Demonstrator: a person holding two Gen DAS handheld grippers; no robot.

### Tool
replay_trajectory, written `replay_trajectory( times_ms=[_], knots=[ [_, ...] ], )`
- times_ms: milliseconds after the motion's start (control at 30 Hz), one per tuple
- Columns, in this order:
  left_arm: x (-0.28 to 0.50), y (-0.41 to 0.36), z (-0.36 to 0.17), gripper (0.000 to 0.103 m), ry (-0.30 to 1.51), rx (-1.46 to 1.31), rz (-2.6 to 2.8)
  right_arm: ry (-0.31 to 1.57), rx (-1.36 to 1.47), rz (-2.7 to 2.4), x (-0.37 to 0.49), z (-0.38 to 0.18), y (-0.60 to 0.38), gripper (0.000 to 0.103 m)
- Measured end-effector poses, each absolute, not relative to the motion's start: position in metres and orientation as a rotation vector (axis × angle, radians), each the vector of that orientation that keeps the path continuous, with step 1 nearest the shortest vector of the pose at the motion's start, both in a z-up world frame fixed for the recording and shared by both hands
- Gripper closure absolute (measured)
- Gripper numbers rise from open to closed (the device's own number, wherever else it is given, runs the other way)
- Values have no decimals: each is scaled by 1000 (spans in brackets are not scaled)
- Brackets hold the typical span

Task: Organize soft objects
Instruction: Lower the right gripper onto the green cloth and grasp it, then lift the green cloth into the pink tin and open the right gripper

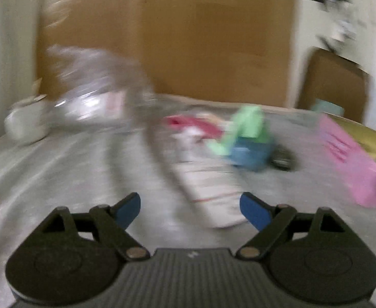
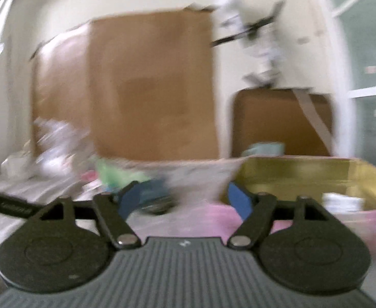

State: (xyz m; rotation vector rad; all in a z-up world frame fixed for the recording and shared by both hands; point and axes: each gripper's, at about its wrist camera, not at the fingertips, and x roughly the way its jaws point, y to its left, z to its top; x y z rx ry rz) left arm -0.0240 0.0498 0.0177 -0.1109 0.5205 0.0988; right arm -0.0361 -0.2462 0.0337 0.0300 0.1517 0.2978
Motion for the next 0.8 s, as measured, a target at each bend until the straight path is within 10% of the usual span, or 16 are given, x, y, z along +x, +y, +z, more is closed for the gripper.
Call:
replay_trajectory(
  times_ms=[333, 400, 800],
  knots=[
    [-25, 78, 16, 11, 466, -243, 19, 325, -139, 466, 66, 58, -103, 48],
    [-26, 77, 15, 9, 459, -241, 17, 374, -174, 457, 83, 52, -86, 99],
    [-29, 74, 15, 5, 464, -255, -38, 380, -3, 515, -52, 54, -216, 99]
  ],
)
